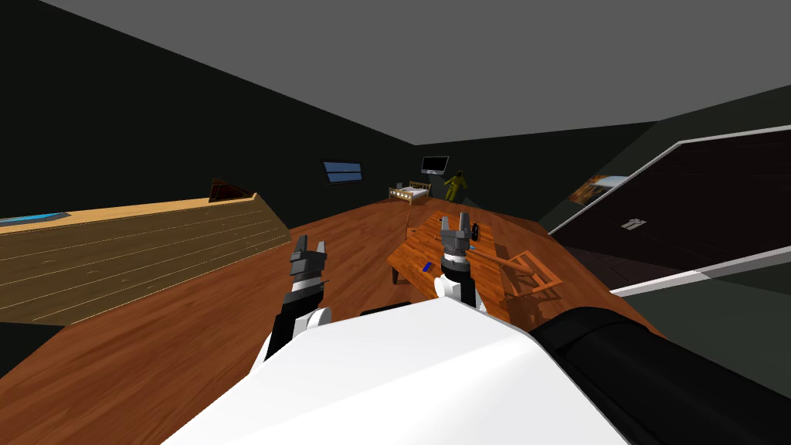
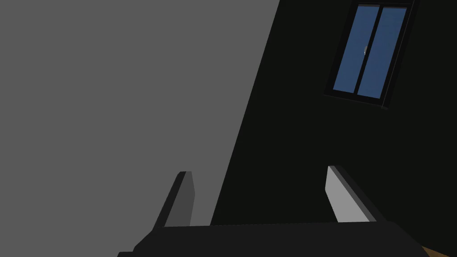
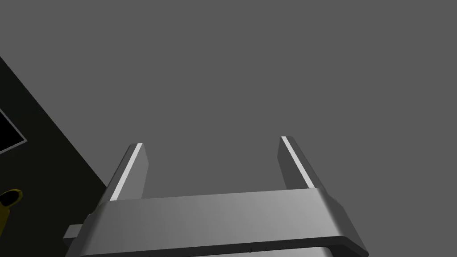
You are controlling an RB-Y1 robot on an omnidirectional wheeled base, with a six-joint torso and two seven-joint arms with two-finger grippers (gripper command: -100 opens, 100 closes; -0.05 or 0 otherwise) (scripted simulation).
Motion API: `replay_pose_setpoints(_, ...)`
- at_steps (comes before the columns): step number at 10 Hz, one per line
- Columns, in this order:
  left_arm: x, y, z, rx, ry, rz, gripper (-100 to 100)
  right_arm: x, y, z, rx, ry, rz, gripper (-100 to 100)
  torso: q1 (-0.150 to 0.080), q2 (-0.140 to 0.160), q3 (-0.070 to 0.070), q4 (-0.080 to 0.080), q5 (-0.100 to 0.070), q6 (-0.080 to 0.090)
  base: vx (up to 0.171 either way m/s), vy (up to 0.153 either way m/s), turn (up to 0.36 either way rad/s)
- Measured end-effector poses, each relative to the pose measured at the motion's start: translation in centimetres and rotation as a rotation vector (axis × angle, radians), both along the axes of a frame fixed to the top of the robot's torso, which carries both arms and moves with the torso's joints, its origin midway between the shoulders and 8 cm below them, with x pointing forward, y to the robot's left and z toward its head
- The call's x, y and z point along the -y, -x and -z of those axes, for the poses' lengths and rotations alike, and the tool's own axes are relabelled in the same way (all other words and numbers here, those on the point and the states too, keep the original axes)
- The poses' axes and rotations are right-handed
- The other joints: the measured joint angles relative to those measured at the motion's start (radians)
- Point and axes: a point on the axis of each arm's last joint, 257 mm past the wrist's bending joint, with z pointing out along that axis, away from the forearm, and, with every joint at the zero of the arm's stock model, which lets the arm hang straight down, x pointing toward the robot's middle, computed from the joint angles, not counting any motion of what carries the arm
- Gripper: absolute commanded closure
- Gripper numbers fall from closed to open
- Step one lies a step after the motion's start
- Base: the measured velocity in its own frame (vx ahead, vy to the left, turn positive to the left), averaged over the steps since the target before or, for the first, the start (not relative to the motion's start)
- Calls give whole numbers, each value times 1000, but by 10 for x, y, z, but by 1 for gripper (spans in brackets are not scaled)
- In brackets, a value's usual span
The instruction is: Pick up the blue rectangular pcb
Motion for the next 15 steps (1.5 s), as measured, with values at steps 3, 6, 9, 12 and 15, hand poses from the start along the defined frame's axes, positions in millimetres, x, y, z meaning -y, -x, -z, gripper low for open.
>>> replay_pose_setpoints(3,0,0,0,0,0,0,0,7,-11,15,-54,18,-24,-100,-2,-1,-1,0,0,0,18,-18,-4)
replay_pose_setpoints(6,0,0,0,0,0,0,0,35,-28,45,-154,-10,-36,-100,-3,-2,-1,-1,-1,0,34,-29,-7)
replay_pose_setpoints(9,0,0,0,0,0,0,0,72,-44,90,-287,-91,-27,-100,-3,-3,-2,-1,-1,0,45,-36,-5)
replay_pose_setpoints(12,0,0,0,0,0,0,0,110,-55,129,-384,-188,-11,-100,-3,-3,-2,-1,-1,0,37,-30,-6)
replay_pose_setpoints(15,0,0,0,0,0,0,0,140,-58,164,-458,-280,7,-100,-2,-2,-1,0,0,0,34,-19,-4)
